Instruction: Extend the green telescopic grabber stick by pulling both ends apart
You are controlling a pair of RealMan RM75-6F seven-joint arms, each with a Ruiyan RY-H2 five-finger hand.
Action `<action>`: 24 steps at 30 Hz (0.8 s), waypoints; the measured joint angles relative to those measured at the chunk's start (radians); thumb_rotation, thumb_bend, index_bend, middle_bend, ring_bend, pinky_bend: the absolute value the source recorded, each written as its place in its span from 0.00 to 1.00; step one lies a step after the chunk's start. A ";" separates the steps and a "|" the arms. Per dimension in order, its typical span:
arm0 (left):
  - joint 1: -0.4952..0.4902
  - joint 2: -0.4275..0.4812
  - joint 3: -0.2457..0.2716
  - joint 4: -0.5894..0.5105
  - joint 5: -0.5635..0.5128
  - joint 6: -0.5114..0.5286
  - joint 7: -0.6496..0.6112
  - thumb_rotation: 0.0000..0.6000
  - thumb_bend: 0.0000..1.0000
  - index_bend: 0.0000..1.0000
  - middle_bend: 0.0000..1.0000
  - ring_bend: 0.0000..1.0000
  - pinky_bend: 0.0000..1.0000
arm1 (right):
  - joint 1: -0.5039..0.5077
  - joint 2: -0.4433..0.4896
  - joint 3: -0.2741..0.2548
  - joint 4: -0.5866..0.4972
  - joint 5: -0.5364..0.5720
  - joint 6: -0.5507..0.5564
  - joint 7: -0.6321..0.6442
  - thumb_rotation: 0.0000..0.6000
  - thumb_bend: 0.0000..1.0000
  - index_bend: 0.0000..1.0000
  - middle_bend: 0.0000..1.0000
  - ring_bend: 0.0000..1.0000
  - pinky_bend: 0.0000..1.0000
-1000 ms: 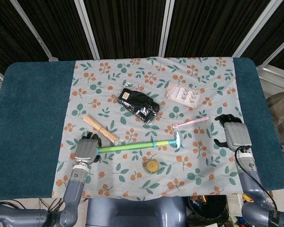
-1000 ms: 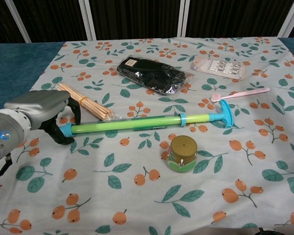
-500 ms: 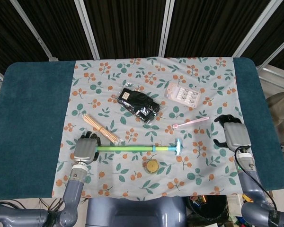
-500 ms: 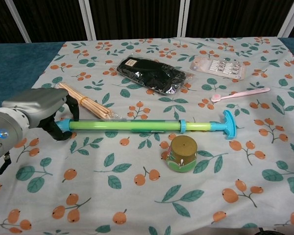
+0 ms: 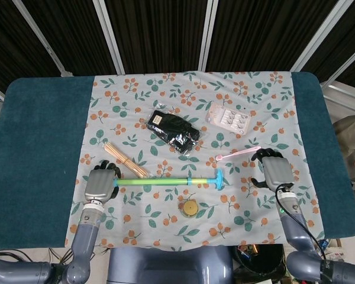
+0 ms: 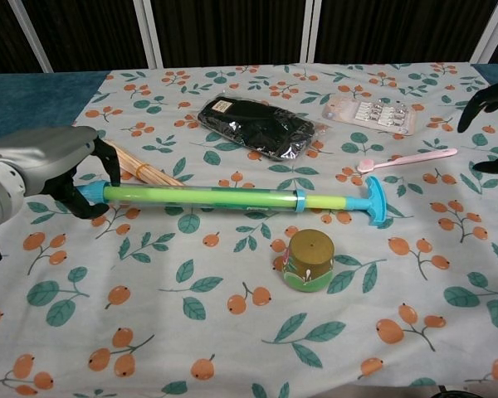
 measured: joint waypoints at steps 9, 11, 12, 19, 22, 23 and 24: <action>0.000 0.024 0.001 -0.014 -0.011 -0.011 -0.013 1.00 0.41 0.53 0.29 0.14 0.29 | 0.049 -0.133 0.026 0.016 0.117 0.015 -0.040 1.00 0.15 0.38 0.21 0.15 0.21; -0.001 0.030 0.001 -0.017 -0.011 -0.013 -0.014 1.00 0.41 0.53 0.29 0.14 0.29 | 0.061 -0.164 0.028 0.026 0.127 0.018 -0.048 1.00 0.15 0.38 0.21 0.15 0.21; -0.002 0.035 0.000 -0.019 -0.011 -0.015 -0.015 1.00 0.41 0.53 0.29 0.14 0.29 | 0.067 -0.176 0.030 0.031 0.131 0.019 -0.051 1.00 0.15 0.38 0.21 0.15 0.21; -0.008 0.055 -0.005 -0.027 -0.013 -0.028 -0.028 1.00 0.41 0.54 0.29 0.14 0.29 | 0.099 -0.234 0.038 0.060 0.152 0.017 -0.065 1.00 0.15 0.38 0.21 0.15 0.21; -0.012 0.063 -0.004 -0.028 -0.014 -0.037 -0.031 1.00 0.41 0.54 0.29 0.14 0.29 | 0.108 -0.256 0.042 0.072 0.163 0.018 -0.068 1.00 0.16 0.40 0.21 0.15 0.21; -0.013 0.065 -0.003 -0.029 -0.015 -0.040 -0.032 1.00 0.41 0.54 0.29 0.14 0.29 | 0.111 -0.265 0.045 0.077 0.167 0.020 -0.067 1.00 0.16 0.41 0.22 0.15 0.21; -0.014 0.066 -0.002 -0.029 -0.016 -0.043 -0.034 1.00 0.41 0.54 0.29 0.14 0.29 | 0.113 -0.272 0.048 0.080 0.170 0.021 -0.066 1.00 0.17 0.42 0.22 0.15 0.21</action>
